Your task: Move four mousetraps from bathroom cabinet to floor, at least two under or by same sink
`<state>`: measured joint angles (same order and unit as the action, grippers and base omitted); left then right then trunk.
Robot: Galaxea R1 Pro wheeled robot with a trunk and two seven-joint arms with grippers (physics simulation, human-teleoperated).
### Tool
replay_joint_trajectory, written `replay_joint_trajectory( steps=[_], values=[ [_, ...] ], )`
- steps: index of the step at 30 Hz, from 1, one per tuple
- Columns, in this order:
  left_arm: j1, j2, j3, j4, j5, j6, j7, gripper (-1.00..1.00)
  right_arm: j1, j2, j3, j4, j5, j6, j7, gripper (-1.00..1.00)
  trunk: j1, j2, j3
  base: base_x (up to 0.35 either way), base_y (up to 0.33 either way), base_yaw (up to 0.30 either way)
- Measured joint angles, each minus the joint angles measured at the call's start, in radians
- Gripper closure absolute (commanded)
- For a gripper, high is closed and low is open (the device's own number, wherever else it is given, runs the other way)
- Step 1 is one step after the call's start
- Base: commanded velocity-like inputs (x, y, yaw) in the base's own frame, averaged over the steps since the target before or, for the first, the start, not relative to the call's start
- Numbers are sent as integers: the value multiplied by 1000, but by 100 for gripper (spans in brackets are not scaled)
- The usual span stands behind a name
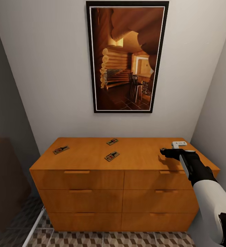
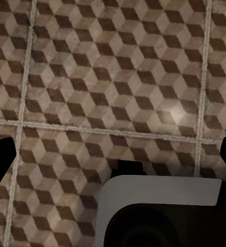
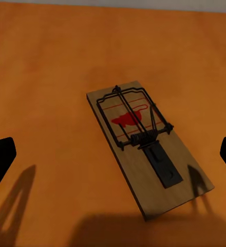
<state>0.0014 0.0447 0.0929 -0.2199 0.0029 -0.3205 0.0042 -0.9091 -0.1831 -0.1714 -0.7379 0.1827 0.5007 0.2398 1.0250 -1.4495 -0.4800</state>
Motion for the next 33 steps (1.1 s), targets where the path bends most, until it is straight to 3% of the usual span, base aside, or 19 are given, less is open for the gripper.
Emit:
replay_joint_trajectory(
  steps=[33],
  values=[
    [0, 0, -2, 0, -1, -1, 0, -100, 0, 0, 0, 0, 1, 0, 0, -100, 0, 0, -6, 6, -15, 0]
  ],
)
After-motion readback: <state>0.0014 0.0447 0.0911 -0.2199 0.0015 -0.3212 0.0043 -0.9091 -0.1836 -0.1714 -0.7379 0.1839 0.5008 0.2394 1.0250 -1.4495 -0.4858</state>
